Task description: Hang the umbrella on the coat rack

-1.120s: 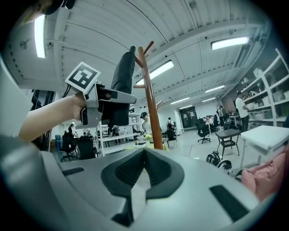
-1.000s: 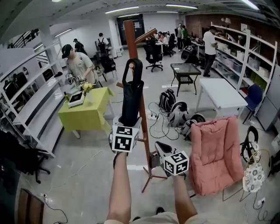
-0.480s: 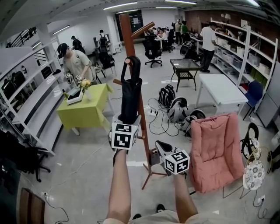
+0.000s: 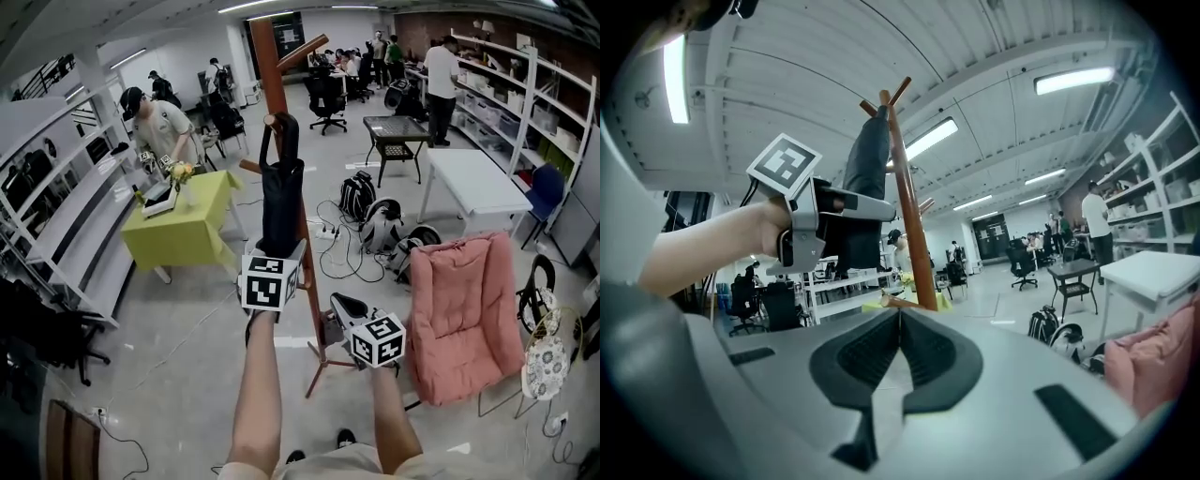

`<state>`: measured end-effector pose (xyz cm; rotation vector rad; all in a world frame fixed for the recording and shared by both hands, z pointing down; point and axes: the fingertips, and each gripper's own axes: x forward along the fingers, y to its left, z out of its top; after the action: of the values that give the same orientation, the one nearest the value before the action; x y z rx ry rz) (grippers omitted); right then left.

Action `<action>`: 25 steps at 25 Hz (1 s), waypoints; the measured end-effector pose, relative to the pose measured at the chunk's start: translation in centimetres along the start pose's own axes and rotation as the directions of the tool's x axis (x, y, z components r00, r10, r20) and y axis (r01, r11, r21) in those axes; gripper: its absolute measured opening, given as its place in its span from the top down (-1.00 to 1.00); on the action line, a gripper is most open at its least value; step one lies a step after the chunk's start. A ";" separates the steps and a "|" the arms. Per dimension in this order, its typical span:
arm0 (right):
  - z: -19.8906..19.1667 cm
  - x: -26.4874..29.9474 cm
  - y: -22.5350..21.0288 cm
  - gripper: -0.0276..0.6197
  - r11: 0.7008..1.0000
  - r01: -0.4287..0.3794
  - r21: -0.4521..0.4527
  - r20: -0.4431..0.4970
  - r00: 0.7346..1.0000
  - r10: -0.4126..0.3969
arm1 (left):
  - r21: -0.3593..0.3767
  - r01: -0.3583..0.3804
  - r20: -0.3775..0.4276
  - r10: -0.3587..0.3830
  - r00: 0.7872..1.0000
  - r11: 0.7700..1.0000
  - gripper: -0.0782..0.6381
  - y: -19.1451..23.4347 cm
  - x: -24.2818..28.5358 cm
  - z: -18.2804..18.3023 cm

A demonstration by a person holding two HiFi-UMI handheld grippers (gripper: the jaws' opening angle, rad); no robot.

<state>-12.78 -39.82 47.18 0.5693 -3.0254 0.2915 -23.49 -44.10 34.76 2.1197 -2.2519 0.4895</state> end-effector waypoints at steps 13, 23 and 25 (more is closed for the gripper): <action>0.6 1.1 1.1 0.90 0.999 0.031 0.011 0.037 0.999 -0.032 | -0.043 0.094 0.006 -0.094 0.996 0.995 0.02 -0.9 1.0 -0.8; 0.1 0.0 1.2 0.90 0.997 0.075 -0.014 0.008 0.997 -0.074 | -0.053 0.102 0.065 -0.099 0.993 0.993 -0.02 -1.4 0.5 -0.5; -0.1 -0.2 1.4 0.90 0.996 0.081 -0.025 -0.003 0.997 -0.081 | -0.059 0.100 0.072 -0.096 0.993 0.993 -0.02 -1.4 0.1 -0.5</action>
<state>-13.13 -38.47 47.06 0.6872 -2.9883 0.2508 -22.21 -44.12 35.55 2.2363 -2.1528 0.3427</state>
